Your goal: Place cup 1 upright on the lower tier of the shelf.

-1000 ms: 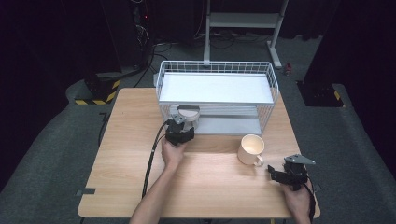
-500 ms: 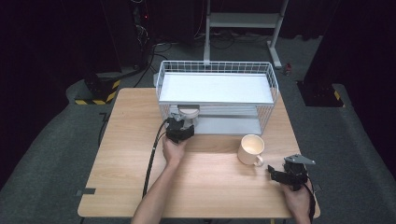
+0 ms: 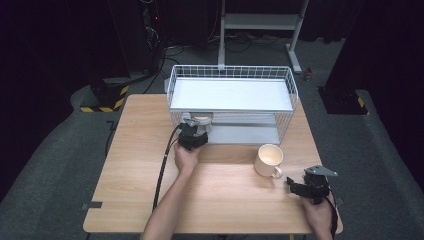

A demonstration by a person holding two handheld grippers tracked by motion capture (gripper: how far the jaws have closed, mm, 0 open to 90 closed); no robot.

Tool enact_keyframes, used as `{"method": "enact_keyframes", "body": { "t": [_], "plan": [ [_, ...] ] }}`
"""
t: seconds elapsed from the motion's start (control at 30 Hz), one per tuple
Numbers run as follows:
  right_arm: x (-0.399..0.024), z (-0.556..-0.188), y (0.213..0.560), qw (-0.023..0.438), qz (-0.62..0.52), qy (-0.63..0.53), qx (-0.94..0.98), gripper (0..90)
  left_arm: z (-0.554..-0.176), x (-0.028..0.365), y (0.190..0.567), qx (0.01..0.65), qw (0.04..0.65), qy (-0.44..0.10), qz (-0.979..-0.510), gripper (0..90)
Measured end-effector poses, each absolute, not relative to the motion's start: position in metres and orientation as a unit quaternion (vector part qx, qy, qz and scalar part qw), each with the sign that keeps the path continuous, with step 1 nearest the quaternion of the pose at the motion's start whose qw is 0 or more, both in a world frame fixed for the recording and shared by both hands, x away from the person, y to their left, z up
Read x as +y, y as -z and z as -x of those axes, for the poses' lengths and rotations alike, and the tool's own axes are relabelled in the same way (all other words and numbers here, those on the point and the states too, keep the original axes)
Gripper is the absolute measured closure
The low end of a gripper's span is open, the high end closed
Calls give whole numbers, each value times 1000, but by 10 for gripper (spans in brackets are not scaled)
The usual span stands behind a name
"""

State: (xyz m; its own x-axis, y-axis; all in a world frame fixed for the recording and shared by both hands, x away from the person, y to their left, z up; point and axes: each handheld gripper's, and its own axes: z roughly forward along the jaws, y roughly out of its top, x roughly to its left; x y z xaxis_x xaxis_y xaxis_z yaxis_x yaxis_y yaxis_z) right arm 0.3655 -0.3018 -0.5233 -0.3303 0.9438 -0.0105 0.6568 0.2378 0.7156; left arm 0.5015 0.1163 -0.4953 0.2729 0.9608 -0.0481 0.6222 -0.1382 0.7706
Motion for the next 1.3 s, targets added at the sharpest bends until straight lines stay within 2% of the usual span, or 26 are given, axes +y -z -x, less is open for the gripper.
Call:
{"method": "enact_keyframes", "body": {
  "t": [0.73,1.13,1.3],
  "plan": [
    [-302,-365,523,229,-531,-314,753,209,-508,117,501,560,344,-230,-718,455],
    [-302,-365,523,229,-531,-314,753,209,-493,122,496,548,356,-224,-724,333],
    [-302,-365,523,229,-531,-314,753,209,-486,125,492,541,360,-227,-726,316]
  ]
}}
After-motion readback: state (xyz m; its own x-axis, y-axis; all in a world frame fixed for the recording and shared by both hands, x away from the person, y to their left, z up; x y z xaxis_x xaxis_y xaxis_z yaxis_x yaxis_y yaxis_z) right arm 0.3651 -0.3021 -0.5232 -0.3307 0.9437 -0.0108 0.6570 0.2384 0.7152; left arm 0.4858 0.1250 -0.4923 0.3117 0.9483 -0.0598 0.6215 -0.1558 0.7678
